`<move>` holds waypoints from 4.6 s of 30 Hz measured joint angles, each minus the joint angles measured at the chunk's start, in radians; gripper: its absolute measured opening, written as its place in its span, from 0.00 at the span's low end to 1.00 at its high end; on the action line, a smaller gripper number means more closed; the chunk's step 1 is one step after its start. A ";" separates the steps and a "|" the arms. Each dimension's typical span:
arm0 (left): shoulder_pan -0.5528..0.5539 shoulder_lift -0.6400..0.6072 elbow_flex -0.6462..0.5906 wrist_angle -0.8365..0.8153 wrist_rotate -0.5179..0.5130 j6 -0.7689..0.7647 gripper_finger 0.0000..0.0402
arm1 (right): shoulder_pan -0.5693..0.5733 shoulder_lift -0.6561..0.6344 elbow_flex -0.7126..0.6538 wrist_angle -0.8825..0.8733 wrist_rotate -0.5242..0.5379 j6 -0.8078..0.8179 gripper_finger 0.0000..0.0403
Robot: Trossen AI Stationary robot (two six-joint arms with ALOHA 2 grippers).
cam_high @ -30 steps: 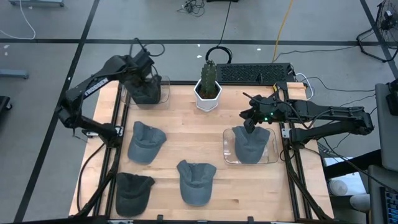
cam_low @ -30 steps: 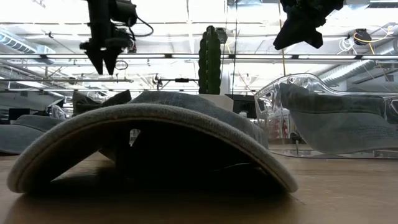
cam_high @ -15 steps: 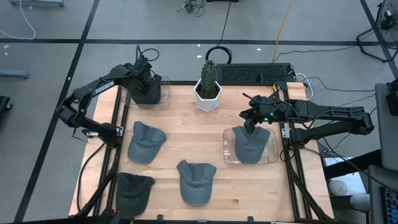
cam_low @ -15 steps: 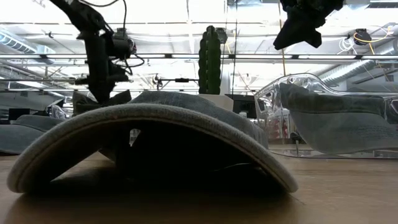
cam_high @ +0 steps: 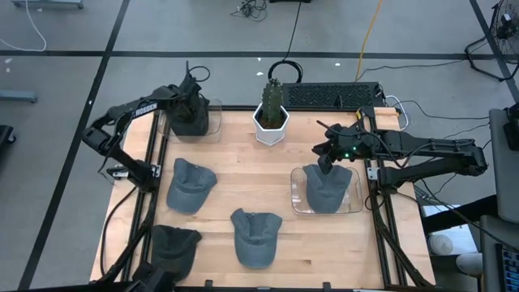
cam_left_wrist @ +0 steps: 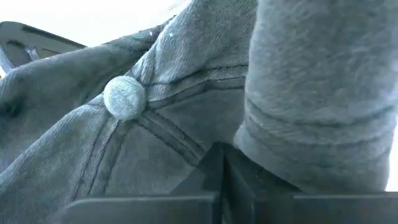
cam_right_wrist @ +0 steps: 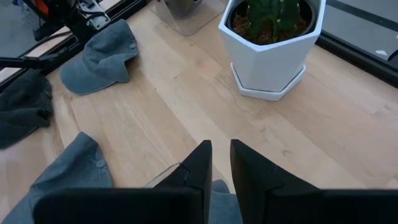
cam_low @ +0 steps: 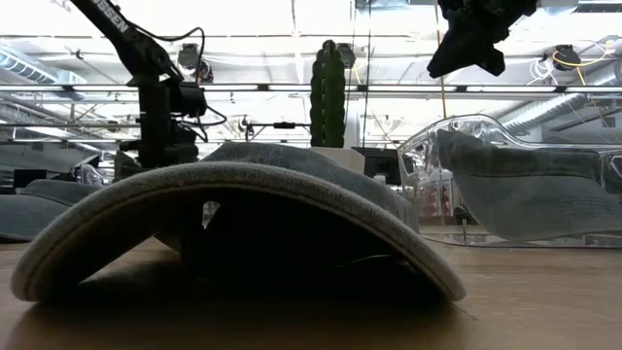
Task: Pick & Place hat
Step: Put the right black cap into the top transparent bin, then put the right gray cap into the bottom transparent bin
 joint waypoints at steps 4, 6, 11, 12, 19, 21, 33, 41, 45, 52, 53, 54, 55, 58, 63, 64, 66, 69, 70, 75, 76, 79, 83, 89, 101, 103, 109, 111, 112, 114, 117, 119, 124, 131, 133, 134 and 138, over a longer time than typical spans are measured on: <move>-0.004 -0.043 0.000 -0.014 0.002 0.003 0.02 | 0.000 0.000 0.000 0.000 0.000 0.000 0.11; -0.007 -0.081 0.000 -0.018 0.007 0.015 0.06 | 0.000 0.000 0.000 0.000 0.001 -0.001 0.11; -0.023 -0.199 0.000 -0.056 0.012 0.018 0.12 | 0.000 0.000 0.000 0.000 0.004 -0.011 0.11; -0.027 -0.225 0.000 -0.069 0.012 0.014 0.13 | 0.000 0.000 0.000 0.000 0.005 -0.020 0.11; -0.099 -0.435 0.000 -0.125 0.162 -0.126 0.13 | 0.000 0.000 0.000 0.001 0.005 -0.027 0.11; -0.140 -0.496 0.000 -0.125 0.212 -0.155 0.12 | 0.000 0.000 0.000 0.015 0.004 -0.027 0.11; -0.495 -0.690 0.034 -0.116 0.200 -0.321 0.02 | 0.009 0.078 0.114 0.199 0.004 -0.081 0.01; -0.749 -0.548 0.227 -0.105 0.072 -0.436 0.03 | 0.062 0.177 0.248 0.217 -0.034 -0.201 0.00; -0.858 -0.464 0.320 -0.118 0.054 -0.456 0.01 | 0.126 0.202 0.266 0.287 -0.052 -0.210 0.00; -1.056 -0.355 0.477 -0.230 0.015 -0.492 0.02 | 0.280 0.217 0.266 0.329 -0.046 -0.181 0.00; -1.083 -0.340 0.492 -0.229 -0.018 -0.505 0.01 | 0.300 0.220 0.266 0.332 -0.032 -0.176 0.00; -1.107 -0.325 0.505 -0.228 -0.051 -0.519 0.01 | 0.320 0.225 0.266 0.336 -0.013 -0.169 0.00; -1.129 -0.310 0.516 -0.228 -0.080 -0.537 0.01 | 0.339 0.232 0.266 0.338 0.006 -0.161 0.00; -1.178 -0.280 0.531 -0.229 -0.078 -0.568 0.05 | 0.394 0.262 0.267 0.338 0.028 -0.136 0.00; -1.245 -0.279 0.532 -0.274 -0.085 -0.633 0.11 | 0.469 0.324 0.266 0.346 0.027 -0.109 0.00; -1.251 -0.280 0.533 -0.281 -0.108 -0.636 0.12 | 0.478 0.341 0.266 0.351 0.029 -0.113 0.00; -1.258 -0.279 0.533 -0.293 -0.140 -0.647 0.15 | 0.488 0.379 0.266 0.370 0.028 -0.122 0.00; -1.266 -0.279 0.533 -0.292 -0.141 -0.645 0.19 | 0.489 0.440 0.266 0.425 0.027 -0.128 0.00; -1.270 -0.279 0.533 -0.291 -0.125 -0.629 0.20 | 0.489 0.457 0.266 0.445 0.028 -0.129 0.00; -1.293 -0.231 0.533 -0.300 -0.061 -0.591 0.30 | 0.486 0.546 0.266 0.538 0.026 -0.136 0.00; -1.302 -0.225 0.533 -0.302 -0.053 -0.597 0.33 | 0.479 0.564 0.266 0.563 0.024 -0.136 0.00; -1.340 -0.217 0.533 -0.300 -0.045 -0.627 0.39 | 0.458 0.611 0.266 0.581 -0.009 -0.102 0.00; -1.378 -0.217 0.533 -0.283 -0.092 -0.684 0.43 | 0.437 0.682 0.266 0.598 -0.078 -0.055 0.03; -1.425 -0.226 0.533 -0.233 -0.143 -0.720 0.41 | 0.445 0.763 0.266 0.627 -0.104 -0.046 0.15; -1.508 -0.224 0.533 -0.242 -0.099 -0.717 0.35 | 0.455 0.916 0.276 0.628 -0.210 -0.041 0.38; -1.514 -0.224 0.533 -0.253 -0.098 -0.722 0.34 | 0.462 0.931 0.290 0.625 -0.210 -0.044 0.39; -1.514 -0.224 0.533 -0.278 -0.090 -0.788 0.34 | 0.465 1.026 0.392 0.621 -0.306 -0.064 0.39; -1.514 -0.224 0.533 -0.282 -0.090 -0.800 0.34 | 0.472 1.062 0.418 0.611 -0.332 -0.064 0.39; -1.514 -0.225 0.533 -0.282 -0.090 -0.801 0.34 | 0.474 1.079 0.430 0.601 -0.332 -0.061 0.39; -1.514 -0.224 0.533 -0.283 -0.089 -0.802 0.34 | 0.479 1.103 0.447 0.594 -0.307 -0.042 0.38; -1.514 -0.225 0.533 -0.298 -0.074 -0.798 0.34 | 0.481 1.102 0.447 0.580 -0.284 -0.003 0.38; -1.514 -0.225 0.532 -0.306 -0.054 -0.791 0.34 | 0.477 1.094 0.448 0.574 -0.283 0.002 0.37; -1.514 -0.225 0.532 -0.303 -0.037 -0.789 0.34 | 0.476 1.025 0.448 0.510 -0.270 -0.044 0.38; -1.514 -0.225 0.532 -0.302 -0.036 -0.791 0.34 | 0.475 1.025 0.447 0.473 -0.238 -0.083 0.38; -1.517 -0.225 0.532 -0.302 -0.036 -0.793 0.34 | 0.475 1.041 0.447 0.467 -0.258 -0.085 0.38; -1.521 -0.225 0.532 -0.302 -0.036 -0.799 0.34 | 0.476 1.047 0.445 0.453 -0.259 -0.088 0.38; -1.548 -0.225 0.532 -0.301 -0.034 -0.822 0.34 | 0.476 1.053 0.445 0.440 -0.259 -0.086 0.38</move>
